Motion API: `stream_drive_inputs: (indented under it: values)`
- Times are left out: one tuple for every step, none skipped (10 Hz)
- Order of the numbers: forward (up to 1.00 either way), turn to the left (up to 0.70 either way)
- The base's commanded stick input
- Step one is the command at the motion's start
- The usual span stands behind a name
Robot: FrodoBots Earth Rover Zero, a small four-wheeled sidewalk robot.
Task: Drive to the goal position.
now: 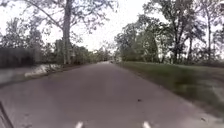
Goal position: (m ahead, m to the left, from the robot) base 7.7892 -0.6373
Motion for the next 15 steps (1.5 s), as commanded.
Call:
stream_drive_inputs:
  values:
    - [1.0, -0.27]
    - [1.0, -0.27]
    - [1.0, -0.27]
    - [1.0, -0.26]
    - [1.0, 0.27]
    - [1.0, 0.27]
    - [1.0, 0.27]
    - [1.0, 0.1]
    - [1.0, 0.0]
    - [1.0, 0.0]
    - [1.0, 0.0]
    - [1.0, 0.0]
    - [1.0, 0.0]
    - [1.0, 0.0]
    - [1.0, 0.0]
